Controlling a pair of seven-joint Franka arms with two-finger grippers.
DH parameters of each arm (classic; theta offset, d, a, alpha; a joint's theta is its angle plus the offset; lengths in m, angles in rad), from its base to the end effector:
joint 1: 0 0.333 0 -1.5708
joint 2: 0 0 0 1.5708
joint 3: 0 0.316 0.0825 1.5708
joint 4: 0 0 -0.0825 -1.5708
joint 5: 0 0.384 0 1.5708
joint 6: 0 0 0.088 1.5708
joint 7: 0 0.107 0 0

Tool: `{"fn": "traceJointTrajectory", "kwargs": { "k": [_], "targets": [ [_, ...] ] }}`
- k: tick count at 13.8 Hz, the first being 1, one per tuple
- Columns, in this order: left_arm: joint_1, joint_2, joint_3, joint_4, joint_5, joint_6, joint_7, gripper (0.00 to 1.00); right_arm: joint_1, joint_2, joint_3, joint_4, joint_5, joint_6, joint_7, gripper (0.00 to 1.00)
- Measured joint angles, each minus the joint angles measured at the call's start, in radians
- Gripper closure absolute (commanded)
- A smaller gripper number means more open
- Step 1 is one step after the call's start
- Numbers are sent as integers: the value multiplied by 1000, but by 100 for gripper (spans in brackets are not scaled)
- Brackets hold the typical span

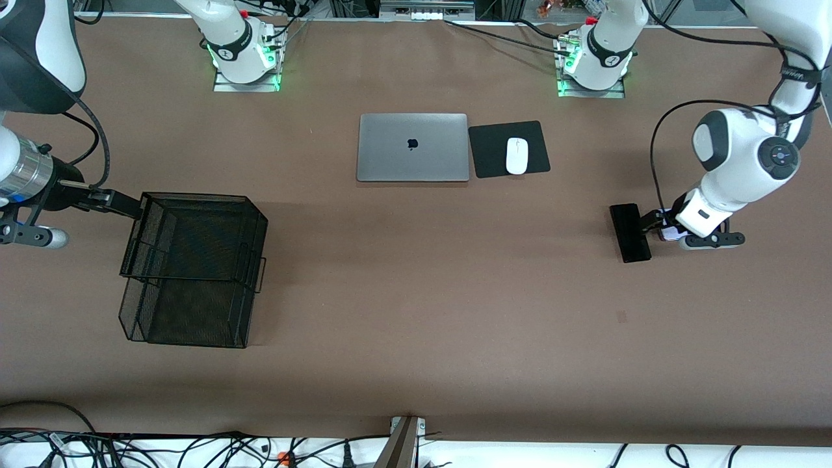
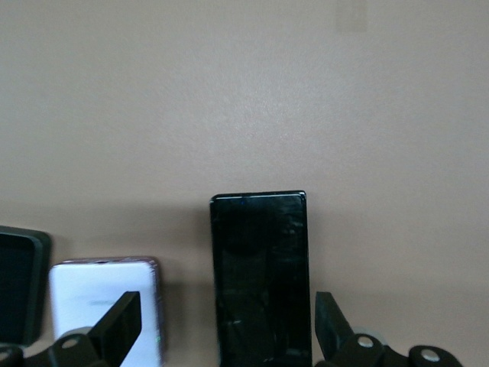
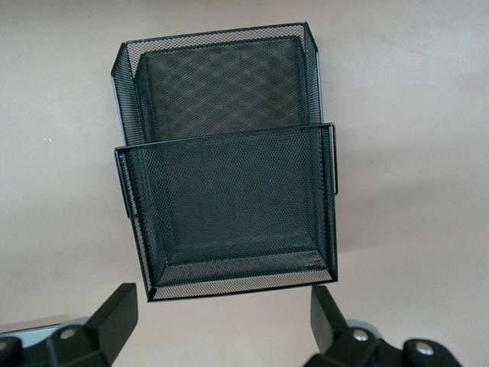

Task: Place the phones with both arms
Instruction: 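Close the left gripper on the large black phone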

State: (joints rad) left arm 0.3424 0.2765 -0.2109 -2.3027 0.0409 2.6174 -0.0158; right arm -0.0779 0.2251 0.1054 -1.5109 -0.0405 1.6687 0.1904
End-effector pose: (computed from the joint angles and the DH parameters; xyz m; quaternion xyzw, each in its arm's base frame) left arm 0.5285 0.0674 0.2334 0.9977 0.0606 0.0236 0.0165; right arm 0.6237 0.0069 0.5289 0.9962 -0.0796 -0.0319 0.0118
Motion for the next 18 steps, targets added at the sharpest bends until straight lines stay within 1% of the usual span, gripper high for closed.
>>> {"fn": "traceJointTrajectory", "kwargs": {
  "k": [3, 6, 12, 15, 16, 18],
  "targets": [
    [-6, 54, -1, -71, 0, 177, -71, 0, 0, 0, 0, 0, 0, -1, 0, 0],
    [-9, 91, -2, -112, 0, 291, -114, 0, 0, 0, 0, 0, 0, -2, 0, 0],
    [-14, 143, -1, -132, 0, 393, -135, 0, 0, 0, 0, 0, 0, -2, 0, 0],
    [-30, 155, 3, -132, 0, 404, -135, 0, 0, 0, 0, 0, 1, -2, 0, 0],
    [-40, 158, 5, -132, 0, 406, -135, 11, 0, 0, 0, 0, 1, -2, 0, 0],
    [-47, 160, 6, -132, 0, 409, -135, 45, 0, 0, 0, 0, 1, -2, 0, 0]
  ]
}}
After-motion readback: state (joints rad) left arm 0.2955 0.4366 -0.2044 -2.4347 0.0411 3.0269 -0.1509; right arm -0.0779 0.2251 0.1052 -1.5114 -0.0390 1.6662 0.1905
